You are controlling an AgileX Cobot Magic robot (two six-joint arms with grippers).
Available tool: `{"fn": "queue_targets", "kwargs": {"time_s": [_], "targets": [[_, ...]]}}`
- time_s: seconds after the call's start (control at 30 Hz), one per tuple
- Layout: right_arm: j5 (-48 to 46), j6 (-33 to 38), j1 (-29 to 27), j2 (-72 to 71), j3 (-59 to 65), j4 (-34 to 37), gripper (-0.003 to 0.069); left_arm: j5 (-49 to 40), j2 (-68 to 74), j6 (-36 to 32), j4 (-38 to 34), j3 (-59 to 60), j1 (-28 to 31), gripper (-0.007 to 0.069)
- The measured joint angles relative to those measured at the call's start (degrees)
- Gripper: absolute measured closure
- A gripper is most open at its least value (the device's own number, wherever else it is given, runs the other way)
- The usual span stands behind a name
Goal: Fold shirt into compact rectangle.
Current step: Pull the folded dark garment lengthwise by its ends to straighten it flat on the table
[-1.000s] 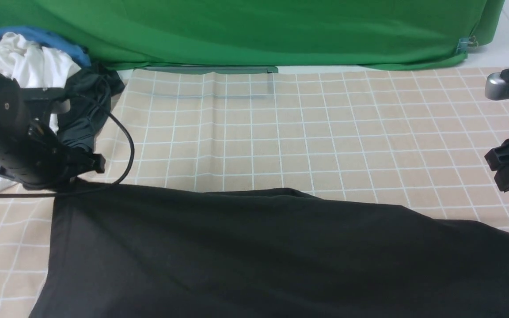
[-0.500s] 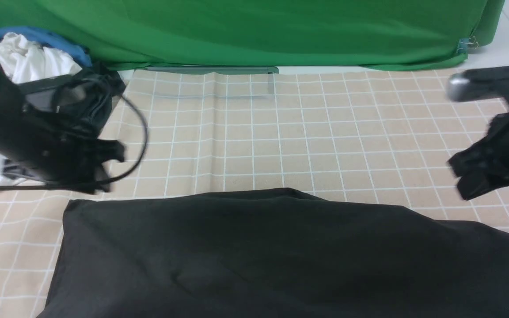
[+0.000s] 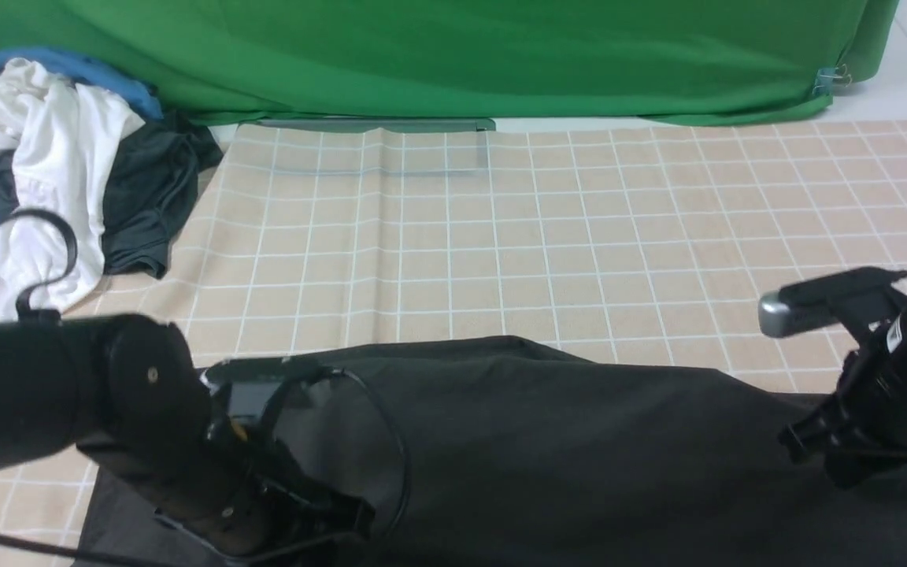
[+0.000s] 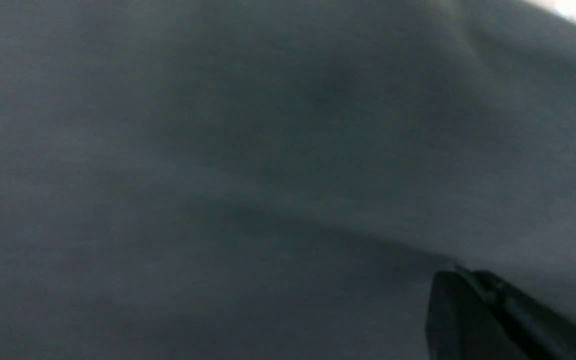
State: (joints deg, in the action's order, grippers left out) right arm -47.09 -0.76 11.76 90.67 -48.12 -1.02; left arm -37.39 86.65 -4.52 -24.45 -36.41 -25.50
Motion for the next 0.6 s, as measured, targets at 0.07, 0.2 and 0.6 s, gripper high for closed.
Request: {"fn": "queue_targets", "kwargs": {"time_s": [0.07, 0.2, 0.6], "targets": [[0.08, -1.36, 0.0, 0.0, 0.49, -1.89, 0.062, 0.56, -0.39, 2.68, 1.53, 0.66, -0.2, 0.0607], [-0.68, -2.72, -2.86, 0.0, 0.52, -3.83, 0.0615, 0.77, -1.11, 7.1, 6.02, 0.65, -0.26, 0.0608], [-8.07, -2.77, -13.69, -5.96, 0.52, -4.5, 0.0451, -4.44, -14.53, 2.94, 2.92, -2.03, -0.21, 0.0606]]}}
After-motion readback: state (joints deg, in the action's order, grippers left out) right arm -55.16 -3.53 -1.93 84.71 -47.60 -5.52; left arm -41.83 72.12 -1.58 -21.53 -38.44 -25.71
